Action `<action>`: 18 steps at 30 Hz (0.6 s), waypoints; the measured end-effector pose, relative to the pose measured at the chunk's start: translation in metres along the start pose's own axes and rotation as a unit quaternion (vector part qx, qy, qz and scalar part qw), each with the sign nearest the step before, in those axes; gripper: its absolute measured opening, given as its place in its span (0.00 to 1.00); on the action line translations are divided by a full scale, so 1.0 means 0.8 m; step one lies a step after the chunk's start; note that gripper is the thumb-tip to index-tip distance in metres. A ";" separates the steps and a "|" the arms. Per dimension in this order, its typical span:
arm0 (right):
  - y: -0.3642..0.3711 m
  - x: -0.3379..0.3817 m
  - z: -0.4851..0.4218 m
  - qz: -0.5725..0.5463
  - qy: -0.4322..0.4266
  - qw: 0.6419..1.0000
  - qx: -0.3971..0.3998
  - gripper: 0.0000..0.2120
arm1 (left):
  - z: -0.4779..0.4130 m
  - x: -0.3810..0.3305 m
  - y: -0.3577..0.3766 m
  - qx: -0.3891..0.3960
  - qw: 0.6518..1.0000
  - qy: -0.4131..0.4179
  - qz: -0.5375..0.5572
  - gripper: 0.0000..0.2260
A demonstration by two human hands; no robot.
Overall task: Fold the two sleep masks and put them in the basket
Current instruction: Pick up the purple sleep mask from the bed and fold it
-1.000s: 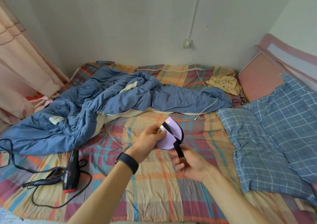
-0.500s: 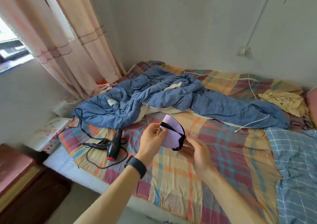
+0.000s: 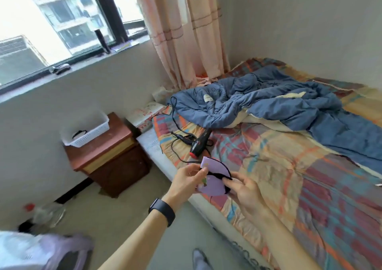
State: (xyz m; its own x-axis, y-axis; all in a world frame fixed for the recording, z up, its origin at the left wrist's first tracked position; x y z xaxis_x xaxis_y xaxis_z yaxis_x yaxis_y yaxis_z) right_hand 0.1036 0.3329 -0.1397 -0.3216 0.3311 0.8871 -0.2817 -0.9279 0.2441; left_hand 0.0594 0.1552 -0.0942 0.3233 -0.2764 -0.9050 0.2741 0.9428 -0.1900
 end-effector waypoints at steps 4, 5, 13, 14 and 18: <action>0.070 -0.016 -0.005 0.009 0.062 0.994 0.088 0.08 | 0.016 0.022 -0.077 -0.095 0.995 -0.002 -0.021 0.11; 0.094 -0.020 -0.011 0.018 0.060 0.993 0.098 0.09 | 0.019 0.031 -0.101 -0.117 0.993 -0.012 -0.004 0.11; 0.292 -0.045 -0.072 0.040 0.055 0.984 0.167 0.15 | 0.013 0.084 -0.276 -0.225 0.969 -0.047 0.088 0.10; 0.323 -0.049 -0.081 0.041 0.072 0.980 0.184 0.15 | 0.009 0.089 -0.307 -0.239 0.966 -0.042 0.085 0.10; 0.445 -0.063 -0.109 0.062 0.128 0.961 0.237 0.14 | -0.008 0.104 -0.427 -0.263 0.962 -0.030 0.065 0.09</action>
State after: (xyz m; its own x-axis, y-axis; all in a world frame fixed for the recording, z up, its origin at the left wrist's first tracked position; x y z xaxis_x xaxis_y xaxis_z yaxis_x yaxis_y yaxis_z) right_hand -0.0590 0.0010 -0.1316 -0.5551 0.1878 0.8103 0.1966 -0.9169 0.3472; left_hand -0.0134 -0.1889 -0.1070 0.3795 -0.1448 -0.9138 -0.2630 0.9301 -0.2566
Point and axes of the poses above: each hand's wrist, its own z-axis away from the middle knuckle, its own y-axis out of the palm, x = y × z, the point moved 2 cm from there along -z, towards the middle knuckle, and after that the axes turned 1 degree about -y, right-handed, at the moved point
